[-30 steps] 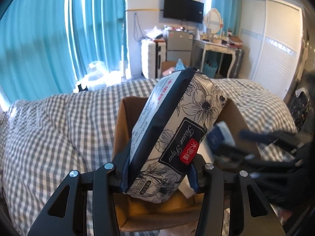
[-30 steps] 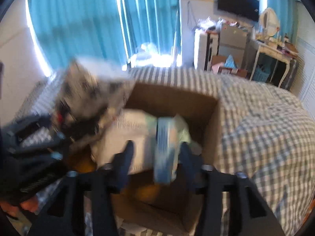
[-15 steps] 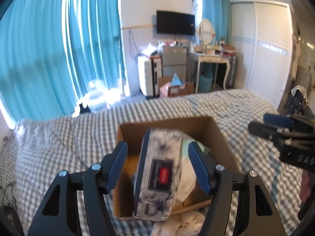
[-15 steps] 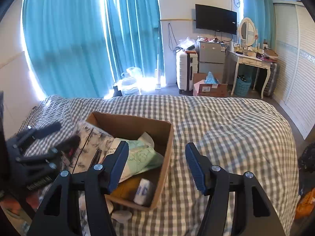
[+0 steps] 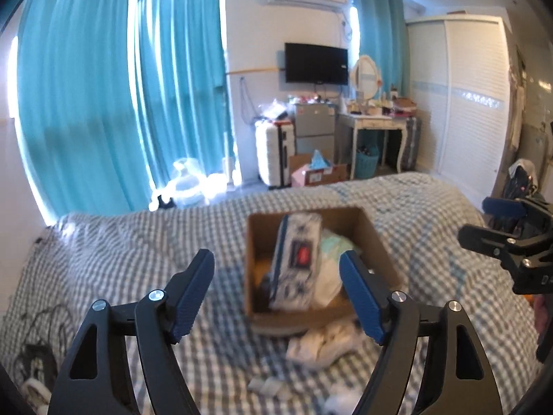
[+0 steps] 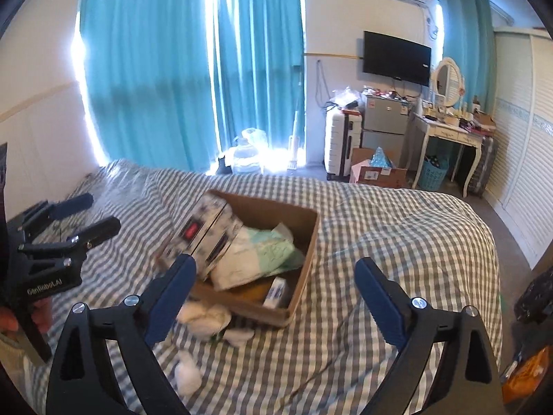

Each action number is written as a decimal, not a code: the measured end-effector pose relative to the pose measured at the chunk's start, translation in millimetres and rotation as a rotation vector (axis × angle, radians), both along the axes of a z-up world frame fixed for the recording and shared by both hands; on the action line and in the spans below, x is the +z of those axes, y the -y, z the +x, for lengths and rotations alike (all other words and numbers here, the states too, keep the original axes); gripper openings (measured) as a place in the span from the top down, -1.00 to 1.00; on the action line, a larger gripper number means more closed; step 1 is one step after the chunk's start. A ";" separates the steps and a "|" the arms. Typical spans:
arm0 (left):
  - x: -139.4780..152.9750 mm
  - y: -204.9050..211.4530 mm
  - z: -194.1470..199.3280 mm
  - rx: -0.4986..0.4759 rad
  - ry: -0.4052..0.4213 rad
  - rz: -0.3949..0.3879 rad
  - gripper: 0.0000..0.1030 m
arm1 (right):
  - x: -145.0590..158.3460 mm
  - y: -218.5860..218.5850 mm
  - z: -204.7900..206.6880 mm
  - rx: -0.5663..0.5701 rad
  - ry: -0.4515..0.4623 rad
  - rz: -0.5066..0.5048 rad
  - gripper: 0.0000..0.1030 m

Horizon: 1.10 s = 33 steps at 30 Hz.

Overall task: Organize soft objects
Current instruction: 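Lower the tissue pack and blue packet into the box and open both grippers, then grasp the white cotton pad with the right gripper while the left grasps another pad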

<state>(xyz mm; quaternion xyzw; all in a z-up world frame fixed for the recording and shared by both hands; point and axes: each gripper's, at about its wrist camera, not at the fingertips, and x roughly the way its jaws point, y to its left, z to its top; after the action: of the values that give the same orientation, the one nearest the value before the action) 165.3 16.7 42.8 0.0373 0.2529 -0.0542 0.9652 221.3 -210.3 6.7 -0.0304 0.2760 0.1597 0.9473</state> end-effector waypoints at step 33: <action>-142.5 -21.6 -20.4 0.012 -0.249 -0.027 -0.48 | -187.7 -91.8 -13.6 0.291 -0.338 -0.031 0.60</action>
<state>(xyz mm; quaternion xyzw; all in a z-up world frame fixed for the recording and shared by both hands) 144.9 38.2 -99.8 0.0161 0.3703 -0.0562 0.9271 207.7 -118.5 -181.0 -0.0574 0.4258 0.2934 0.8540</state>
